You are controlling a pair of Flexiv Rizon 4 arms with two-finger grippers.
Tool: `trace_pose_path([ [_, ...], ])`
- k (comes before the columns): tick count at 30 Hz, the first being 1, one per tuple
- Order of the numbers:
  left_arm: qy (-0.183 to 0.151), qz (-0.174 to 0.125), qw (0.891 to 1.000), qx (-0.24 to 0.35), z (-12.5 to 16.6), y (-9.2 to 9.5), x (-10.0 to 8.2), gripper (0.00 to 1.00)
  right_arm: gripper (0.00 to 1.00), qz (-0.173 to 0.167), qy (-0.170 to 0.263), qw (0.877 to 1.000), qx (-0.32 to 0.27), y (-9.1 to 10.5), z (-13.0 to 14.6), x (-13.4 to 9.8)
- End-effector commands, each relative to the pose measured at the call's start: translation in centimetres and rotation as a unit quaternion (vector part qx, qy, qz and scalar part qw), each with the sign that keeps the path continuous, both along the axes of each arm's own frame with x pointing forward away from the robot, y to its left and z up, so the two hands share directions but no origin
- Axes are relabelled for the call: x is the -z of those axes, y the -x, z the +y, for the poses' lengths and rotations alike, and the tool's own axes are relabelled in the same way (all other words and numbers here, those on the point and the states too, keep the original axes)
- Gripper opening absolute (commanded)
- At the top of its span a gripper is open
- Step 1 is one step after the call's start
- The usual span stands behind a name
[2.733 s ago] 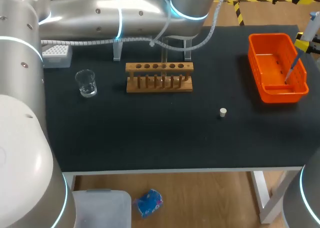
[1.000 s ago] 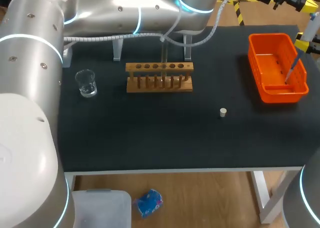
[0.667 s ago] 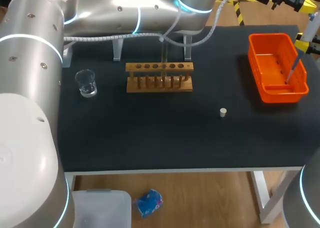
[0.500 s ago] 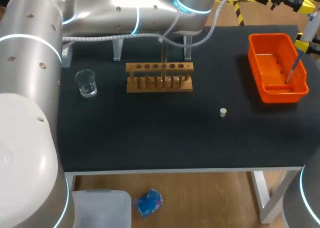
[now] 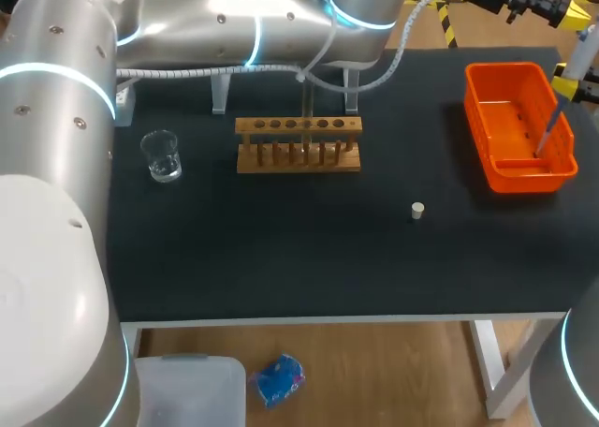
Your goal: Invert the test tube, pick up the pipette, mount the tip to pipette, aspirate from beaker and dispense into the tube, eject the tip, return the pipette, and cap with the stopper.
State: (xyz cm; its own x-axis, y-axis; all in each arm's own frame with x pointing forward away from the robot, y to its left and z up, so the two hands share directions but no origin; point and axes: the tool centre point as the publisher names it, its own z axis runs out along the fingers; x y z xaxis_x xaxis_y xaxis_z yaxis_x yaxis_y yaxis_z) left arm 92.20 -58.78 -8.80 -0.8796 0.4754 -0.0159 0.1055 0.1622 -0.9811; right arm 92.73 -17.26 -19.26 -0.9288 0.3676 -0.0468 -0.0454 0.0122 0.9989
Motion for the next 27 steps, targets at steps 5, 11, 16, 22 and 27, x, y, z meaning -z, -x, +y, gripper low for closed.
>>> trace_pose_path([
  [5, -0.008, 0.002, 1.000, 0.004, -0.2, 0.0, 0.6, 0.00, 0.00, 0.000, 0.000, 1.000, 0.000, -0.1, 0.0, -0.4],
  [11, -0.011, 0.005, 1.000, 0.004, -0.4, 0.0, 0.9, 0.00, 0.00, 0.000, 0.000, 1.000, 0.000, -0.1, 0.0, -0.4],
  [16, -0.013, 0.005, 1.000, 0.005, -0.5, 0.0, 1.1, 0.00, 0.00, 0.000, 0.000, 1.000, 0.000, -0.1, 0.0, -0.4],
  [22, -0.014, 0.007, 1.000, 0.005, -0.5, 0.0, 1.2, 0.00, 0.00, 0.000, 0.000, 1.000, 0.000, -0.1, 0.0, -0.4],
  [27, -0.014, 0.010, 1.000, 0.006, -0.6, 0.1, 1.5, 0.00, 0.00, 0.000, 0.000, 1.000, 0.000, -0.1, 0.0, -0.4],
])
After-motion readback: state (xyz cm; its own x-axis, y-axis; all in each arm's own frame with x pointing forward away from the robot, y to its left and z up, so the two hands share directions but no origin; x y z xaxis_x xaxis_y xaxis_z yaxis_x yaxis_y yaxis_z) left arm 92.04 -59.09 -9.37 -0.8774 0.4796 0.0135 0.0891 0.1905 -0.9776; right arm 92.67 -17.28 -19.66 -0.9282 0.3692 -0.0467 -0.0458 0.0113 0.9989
